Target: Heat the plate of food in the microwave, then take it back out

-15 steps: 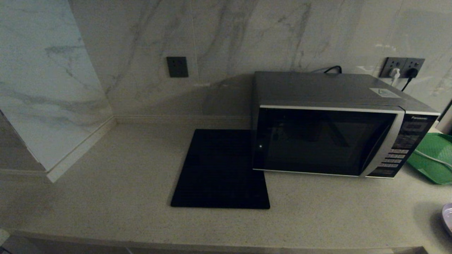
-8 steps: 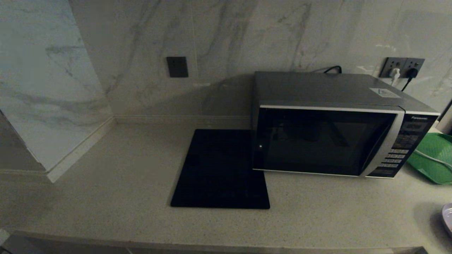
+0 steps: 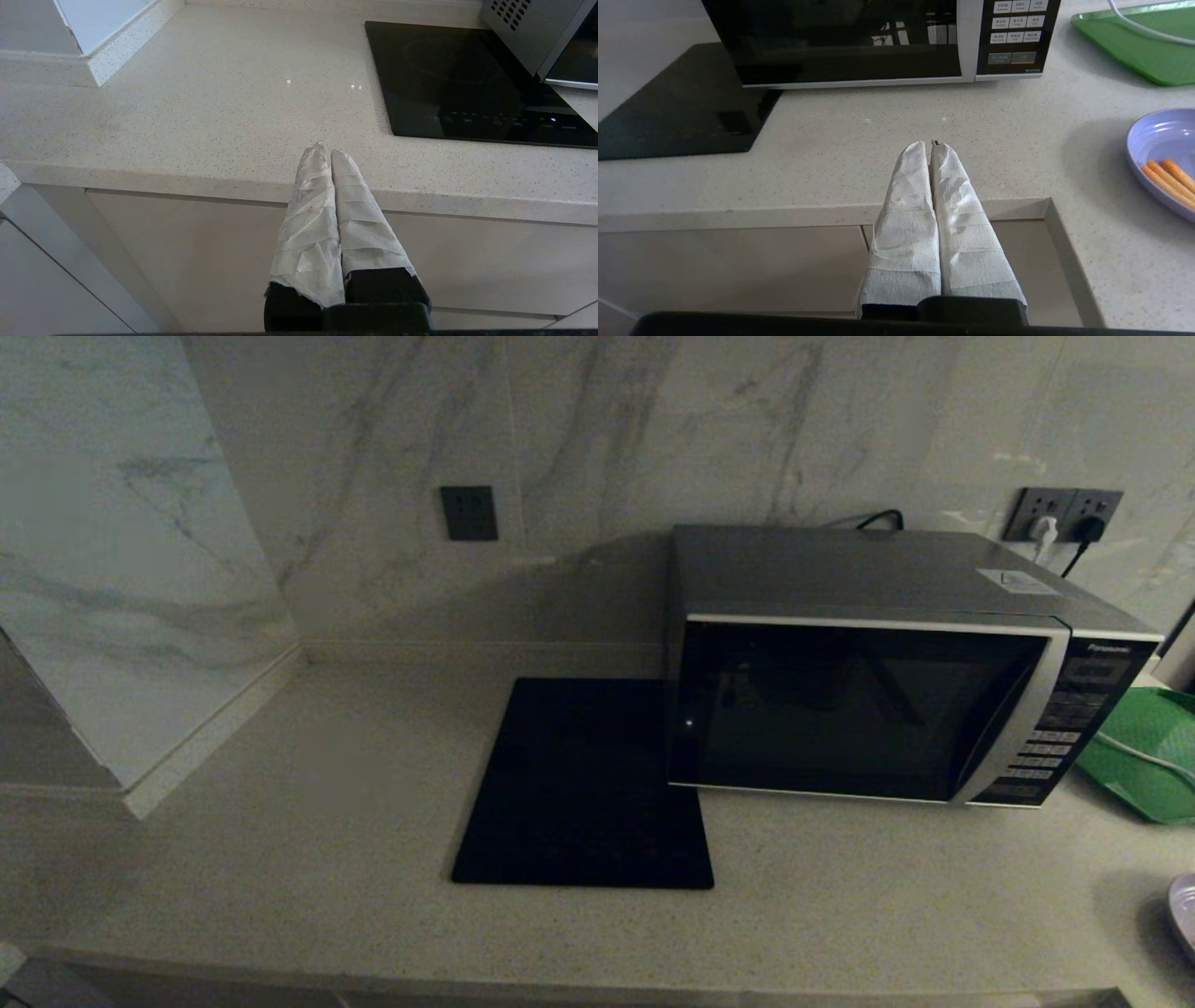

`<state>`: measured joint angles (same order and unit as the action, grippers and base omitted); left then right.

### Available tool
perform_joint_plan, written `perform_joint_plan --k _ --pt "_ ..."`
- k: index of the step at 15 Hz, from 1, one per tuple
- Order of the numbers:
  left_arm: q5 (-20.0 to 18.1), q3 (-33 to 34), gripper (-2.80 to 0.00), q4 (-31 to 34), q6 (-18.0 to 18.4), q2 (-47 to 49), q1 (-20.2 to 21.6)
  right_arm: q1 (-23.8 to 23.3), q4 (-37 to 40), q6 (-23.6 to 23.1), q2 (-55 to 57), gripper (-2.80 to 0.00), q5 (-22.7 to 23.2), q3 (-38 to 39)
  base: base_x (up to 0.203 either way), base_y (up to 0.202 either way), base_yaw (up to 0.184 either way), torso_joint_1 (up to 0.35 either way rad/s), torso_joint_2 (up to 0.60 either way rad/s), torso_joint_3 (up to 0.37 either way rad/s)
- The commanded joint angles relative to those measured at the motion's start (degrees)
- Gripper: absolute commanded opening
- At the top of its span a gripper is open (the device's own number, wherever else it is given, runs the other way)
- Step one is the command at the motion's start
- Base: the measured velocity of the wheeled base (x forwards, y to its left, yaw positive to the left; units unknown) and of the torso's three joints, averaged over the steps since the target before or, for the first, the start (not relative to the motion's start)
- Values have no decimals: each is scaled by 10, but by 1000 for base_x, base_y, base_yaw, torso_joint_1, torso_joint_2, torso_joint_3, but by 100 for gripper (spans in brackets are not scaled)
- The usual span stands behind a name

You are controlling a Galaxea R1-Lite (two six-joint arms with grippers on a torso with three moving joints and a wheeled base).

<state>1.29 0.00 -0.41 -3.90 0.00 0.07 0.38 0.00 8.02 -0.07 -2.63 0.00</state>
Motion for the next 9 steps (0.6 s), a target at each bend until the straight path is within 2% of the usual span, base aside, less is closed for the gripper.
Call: perform_joint_plan --k 1,9 --pt "0 0 -280 0 -1 0 1 0 0 4 1 -280 -4 2 0 0 0 0 0 0" --pt "0 0 -280 0 -1 1 0 0 -2 5 1 -280 -4 2 0 0 0 0 0 0"
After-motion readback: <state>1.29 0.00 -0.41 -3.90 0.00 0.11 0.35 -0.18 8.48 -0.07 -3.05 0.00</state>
